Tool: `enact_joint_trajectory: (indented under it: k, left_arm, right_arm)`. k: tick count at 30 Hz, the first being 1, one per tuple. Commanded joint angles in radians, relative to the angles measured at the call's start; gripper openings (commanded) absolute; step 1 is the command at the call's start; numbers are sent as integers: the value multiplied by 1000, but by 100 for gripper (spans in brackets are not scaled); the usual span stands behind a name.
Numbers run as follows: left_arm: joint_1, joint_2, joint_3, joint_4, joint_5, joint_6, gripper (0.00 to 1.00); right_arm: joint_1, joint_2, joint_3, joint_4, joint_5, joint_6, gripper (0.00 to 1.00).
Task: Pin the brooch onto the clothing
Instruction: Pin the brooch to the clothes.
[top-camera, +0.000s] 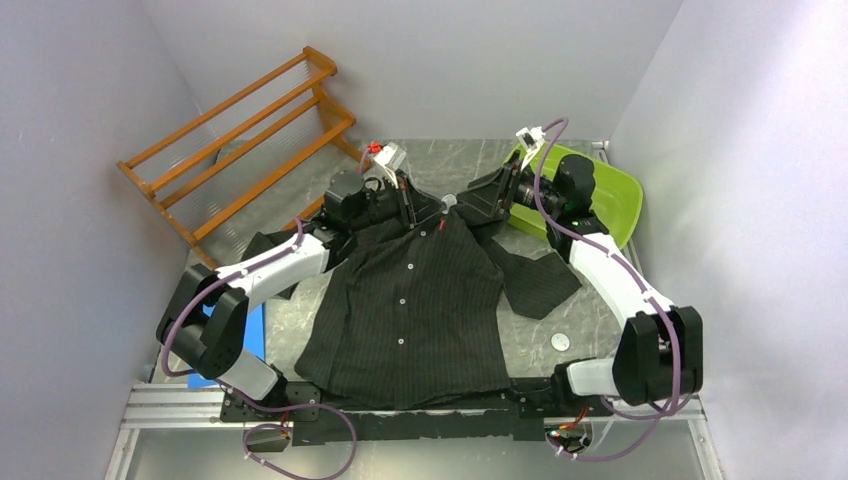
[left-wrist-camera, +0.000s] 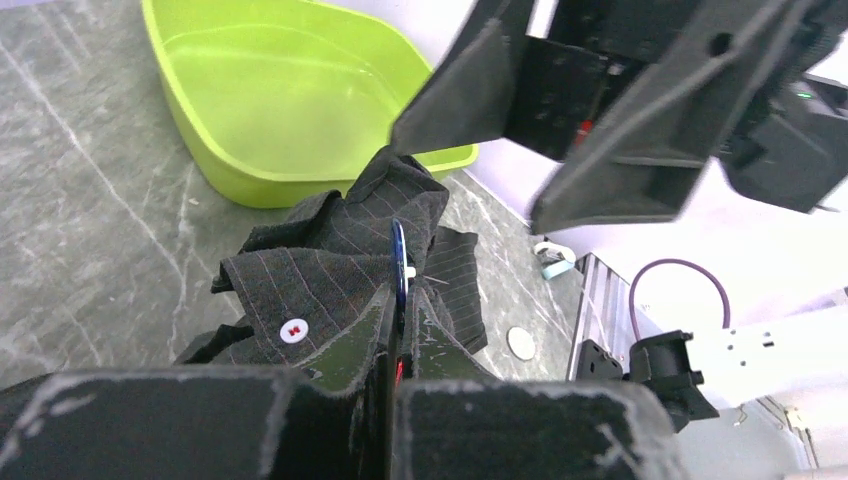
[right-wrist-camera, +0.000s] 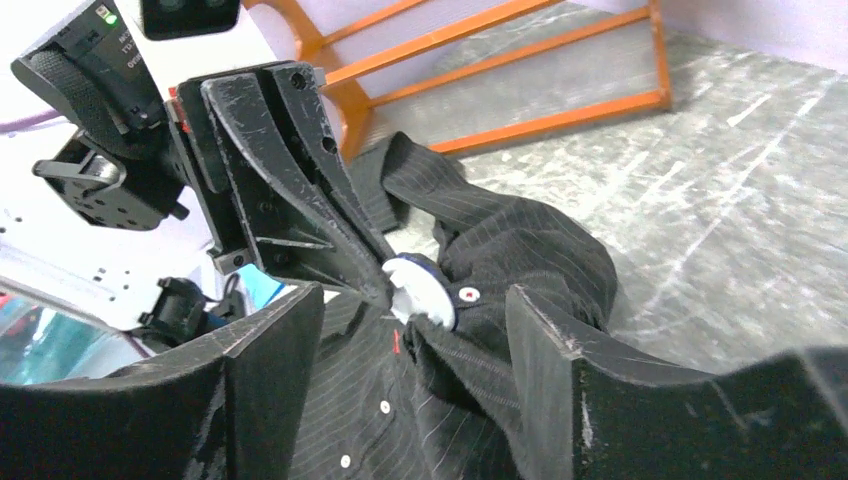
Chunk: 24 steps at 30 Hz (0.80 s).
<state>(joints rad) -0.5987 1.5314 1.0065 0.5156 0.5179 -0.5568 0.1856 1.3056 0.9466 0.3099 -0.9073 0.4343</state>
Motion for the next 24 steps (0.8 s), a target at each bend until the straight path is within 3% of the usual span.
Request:
enact_joint_trajectory:
  k: [1, 5, 12, 21, 24]
  left_arm:
    - [2, -52, -16, 154, 82, 16, 3]
    - [2, -54, -40, 238, 101, -2, 3]
    - [2, -48, -24, 240, 134, -9, 3]
    - [2, -62, -41, 281, 116, -5, 3]
    - [2, -56, -42, 300, 119, -15, 2]
  right_arm:
    - [0, 67, 4, 249, -117, 121, 68]
    - [0, 116, -11, 331, -144, 167, 60]
    - [0, 165, 1, 390, -203, 189, 43]
    - [0, 203, -49, 595, -290, 299, 42]
    - [0, 235, -59, 722, -307, 386, 32]
